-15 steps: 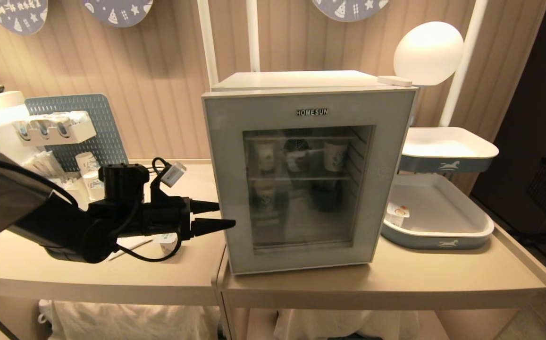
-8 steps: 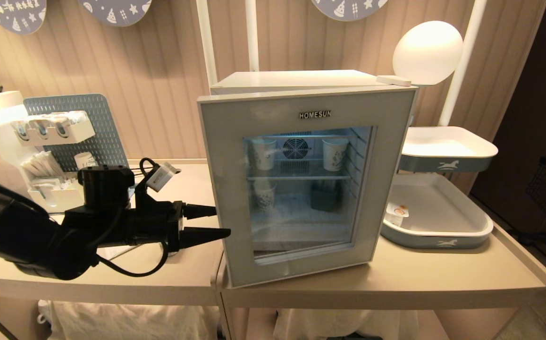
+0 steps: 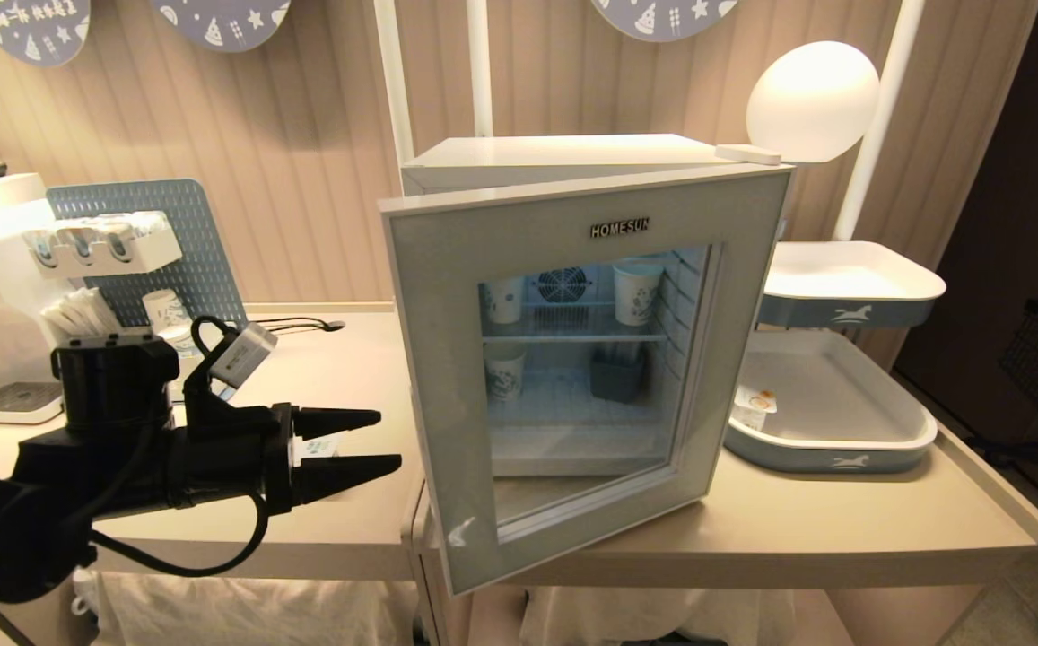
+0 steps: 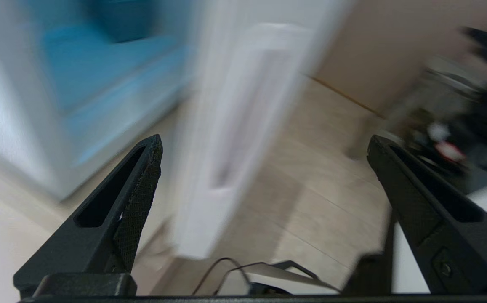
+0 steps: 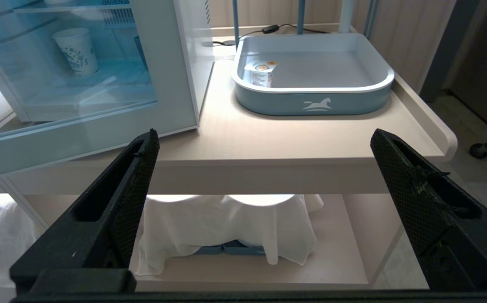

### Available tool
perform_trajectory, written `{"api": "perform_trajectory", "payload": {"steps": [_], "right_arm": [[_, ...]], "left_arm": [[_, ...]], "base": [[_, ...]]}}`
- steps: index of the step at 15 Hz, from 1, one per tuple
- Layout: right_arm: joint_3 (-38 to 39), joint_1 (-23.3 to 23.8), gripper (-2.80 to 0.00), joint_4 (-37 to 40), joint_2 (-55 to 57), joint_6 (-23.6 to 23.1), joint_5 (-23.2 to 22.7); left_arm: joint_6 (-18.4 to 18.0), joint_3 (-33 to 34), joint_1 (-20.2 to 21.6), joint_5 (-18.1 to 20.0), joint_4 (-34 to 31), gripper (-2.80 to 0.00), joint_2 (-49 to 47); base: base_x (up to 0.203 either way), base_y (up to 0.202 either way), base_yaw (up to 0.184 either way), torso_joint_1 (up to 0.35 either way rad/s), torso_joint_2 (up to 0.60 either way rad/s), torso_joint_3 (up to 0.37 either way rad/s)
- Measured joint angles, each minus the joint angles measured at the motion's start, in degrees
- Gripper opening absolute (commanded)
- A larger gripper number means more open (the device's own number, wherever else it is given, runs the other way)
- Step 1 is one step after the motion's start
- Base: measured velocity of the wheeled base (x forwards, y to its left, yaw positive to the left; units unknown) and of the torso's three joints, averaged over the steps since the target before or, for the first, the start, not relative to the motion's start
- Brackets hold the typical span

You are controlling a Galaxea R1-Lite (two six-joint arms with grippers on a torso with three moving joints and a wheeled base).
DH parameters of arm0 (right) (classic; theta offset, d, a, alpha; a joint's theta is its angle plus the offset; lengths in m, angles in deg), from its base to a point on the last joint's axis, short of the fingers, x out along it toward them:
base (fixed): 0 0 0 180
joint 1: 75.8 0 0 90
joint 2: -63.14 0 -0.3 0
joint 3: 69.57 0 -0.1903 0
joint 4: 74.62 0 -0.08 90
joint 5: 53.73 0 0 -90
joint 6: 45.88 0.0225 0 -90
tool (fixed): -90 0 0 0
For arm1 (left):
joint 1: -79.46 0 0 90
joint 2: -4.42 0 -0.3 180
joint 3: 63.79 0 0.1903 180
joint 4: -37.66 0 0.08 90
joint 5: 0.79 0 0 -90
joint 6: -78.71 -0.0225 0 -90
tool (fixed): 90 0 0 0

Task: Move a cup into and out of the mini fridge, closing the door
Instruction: Open the freezer door

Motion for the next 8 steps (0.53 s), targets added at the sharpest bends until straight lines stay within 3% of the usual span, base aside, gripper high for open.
{"api": "perform_trajectory", "payload": {"steps": [2, 3, 4, 6, 8], "right_arm": [[0.0, 0.0, 0.0, 0.02, 0.02, 0.0, 0.02], [0.0, 0.0, 0.0, 0.0, 0.02, 0.02, 0.0], [0.0, 0.0, 0.0, 0.01, 0.02, 0.02, 0.0], [0.0, 0.02, 0.0, 0.0, 0.02, 0.02, 0.0], [0.0, 0.0, 0.0, 0.0, 0.02, 0.03, 0.01]], "left_arm": [[0.59, -0.89, 0.49, -8.96, -0.4, 0.0, -0.69], [1.02, -1.38, 0.68, -14.21, -0.21, -1.5, -1.57], [1.42, -2.04, 0.71, -18.37, -0.31, -2.8, -2.68], [2.28, -4.23, 0.68, -22.8, -0.85, -2.8, -5.45], [2.67, -6.9, 0.38, -23.64, -0.84, -2.8, -8.4]], "base": [[0.0, 0.0, 0.0, 0.0, 0.0, 0.0], [0.0, 0.0, 0.0, 0.0, 0.0, 0.0], [0.0, 0.0, 0.0, 0.0, 0.0, 0.0], [0.0, 0.0, 0.0, 0.0, 0.0, 0.0], [0.0, 0.0, 0.0, 0.0, 0.0, 0.0]]}}
